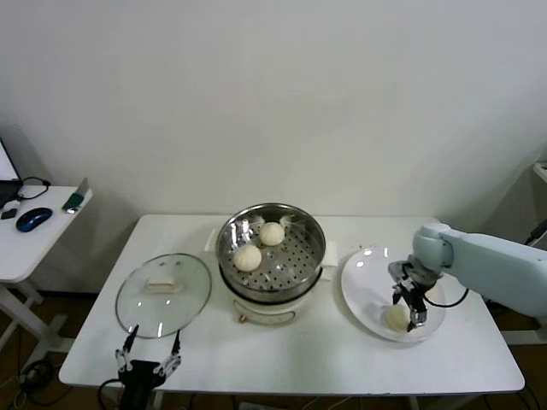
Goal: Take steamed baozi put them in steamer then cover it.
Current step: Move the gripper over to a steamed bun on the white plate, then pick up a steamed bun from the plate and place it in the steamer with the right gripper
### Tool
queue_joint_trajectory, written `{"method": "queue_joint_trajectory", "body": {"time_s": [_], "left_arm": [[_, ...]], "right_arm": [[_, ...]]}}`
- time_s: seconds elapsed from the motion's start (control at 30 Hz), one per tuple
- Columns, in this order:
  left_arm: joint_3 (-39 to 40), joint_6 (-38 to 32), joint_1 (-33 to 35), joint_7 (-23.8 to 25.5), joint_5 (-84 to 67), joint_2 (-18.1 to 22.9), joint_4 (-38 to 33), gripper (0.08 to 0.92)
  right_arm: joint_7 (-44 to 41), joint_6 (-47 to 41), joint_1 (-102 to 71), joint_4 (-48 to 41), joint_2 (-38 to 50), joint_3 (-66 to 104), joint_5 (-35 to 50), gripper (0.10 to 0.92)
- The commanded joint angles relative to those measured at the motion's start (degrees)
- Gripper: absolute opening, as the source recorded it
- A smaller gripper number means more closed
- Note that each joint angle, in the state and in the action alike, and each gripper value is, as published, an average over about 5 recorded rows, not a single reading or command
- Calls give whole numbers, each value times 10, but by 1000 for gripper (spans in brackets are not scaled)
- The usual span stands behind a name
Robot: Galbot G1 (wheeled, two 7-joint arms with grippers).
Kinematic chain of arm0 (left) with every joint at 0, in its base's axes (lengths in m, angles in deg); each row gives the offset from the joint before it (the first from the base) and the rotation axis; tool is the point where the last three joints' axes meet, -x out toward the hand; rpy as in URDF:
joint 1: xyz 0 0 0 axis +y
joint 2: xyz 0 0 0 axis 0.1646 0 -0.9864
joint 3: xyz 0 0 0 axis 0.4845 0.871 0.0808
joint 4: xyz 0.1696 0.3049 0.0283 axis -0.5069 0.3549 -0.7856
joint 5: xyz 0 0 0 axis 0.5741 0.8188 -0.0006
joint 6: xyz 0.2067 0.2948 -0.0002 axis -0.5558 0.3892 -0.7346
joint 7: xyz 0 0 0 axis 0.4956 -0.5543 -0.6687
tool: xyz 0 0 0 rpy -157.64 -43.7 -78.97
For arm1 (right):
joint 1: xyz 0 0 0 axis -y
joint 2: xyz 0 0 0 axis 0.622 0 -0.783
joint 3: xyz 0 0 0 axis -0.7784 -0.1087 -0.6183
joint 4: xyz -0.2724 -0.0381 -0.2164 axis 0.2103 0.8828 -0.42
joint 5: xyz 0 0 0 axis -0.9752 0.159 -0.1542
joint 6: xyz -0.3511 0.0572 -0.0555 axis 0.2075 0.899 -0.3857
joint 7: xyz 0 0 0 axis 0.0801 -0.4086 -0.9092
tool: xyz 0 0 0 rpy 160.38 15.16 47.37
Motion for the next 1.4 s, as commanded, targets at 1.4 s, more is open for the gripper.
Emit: {"method": "queue_joint_trajectory", "body": {"time_s": [1.4], "left_arm": [[4, -4, 6, 0, 3, 3, -9, 823]], "right_arm": [[-117, 452, 178, -36, -418, 44, -208, 687]]}}
